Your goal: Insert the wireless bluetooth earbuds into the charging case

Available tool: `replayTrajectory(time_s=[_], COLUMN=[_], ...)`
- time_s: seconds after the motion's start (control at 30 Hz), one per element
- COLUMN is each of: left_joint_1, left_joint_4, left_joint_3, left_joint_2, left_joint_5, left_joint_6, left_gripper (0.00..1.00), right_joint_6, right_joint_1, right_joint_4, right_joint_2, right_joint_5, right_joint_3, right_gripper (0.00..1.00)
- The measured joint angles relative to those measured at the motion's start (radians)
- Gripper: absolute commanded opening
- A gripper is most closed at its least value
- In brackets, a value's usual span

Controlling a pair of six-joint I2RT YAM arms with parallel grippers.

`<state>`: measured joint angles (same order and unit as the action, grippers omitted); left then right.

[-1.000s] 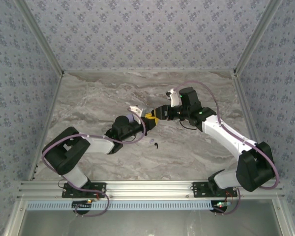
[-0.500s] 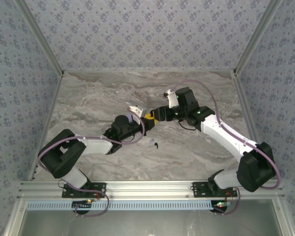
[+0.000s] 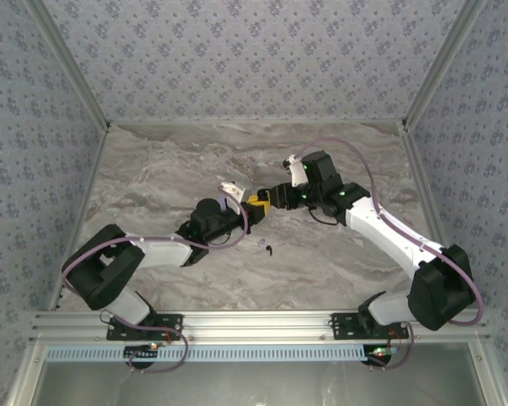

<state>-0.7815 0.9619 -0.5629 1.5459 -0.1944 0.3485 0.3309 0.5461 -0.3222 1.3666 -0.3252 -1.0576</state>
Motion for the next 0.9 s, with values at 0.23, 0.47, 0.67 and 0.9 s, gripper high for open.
replayTrajectory(time_s=[0.23, 0.47, 0.67, 0.9], left_joint_1=[0.0, -0.003, -0.012, -0.012], left_joint_4=[0.006, 0.007, 0.006, 0.005], left_joint_3=[0.006, 0.006, 0.006, 0.006], left_joint_2=[0.0, 0.0, 0.0, 0.0], left_joint_5=[-0.005, -0.027, -0.045, -0.045], left_joint_6=[-0.001, -0.018, -0.027, -0.031], left_gripper=[0.15, 0.15, 0.15, 0.15], right_joint_6=[-0.001, -0.008, -0.012, -0.03], right_joint_1=[0.0, 0.003, 0.008, 0.019], right_joint_4=[-0.005, -0.014, -0.031, -0.052], right_joint_2=[0.0, 0.0, 0.009, 0.02], right_joint_5=[0.009, 0.008, 0.007, 0.008], right_joint_3=[0.0, -0.002, -0.015, -0.029], right_gripper=[0.35, 0.35, 0.35, 0.38])
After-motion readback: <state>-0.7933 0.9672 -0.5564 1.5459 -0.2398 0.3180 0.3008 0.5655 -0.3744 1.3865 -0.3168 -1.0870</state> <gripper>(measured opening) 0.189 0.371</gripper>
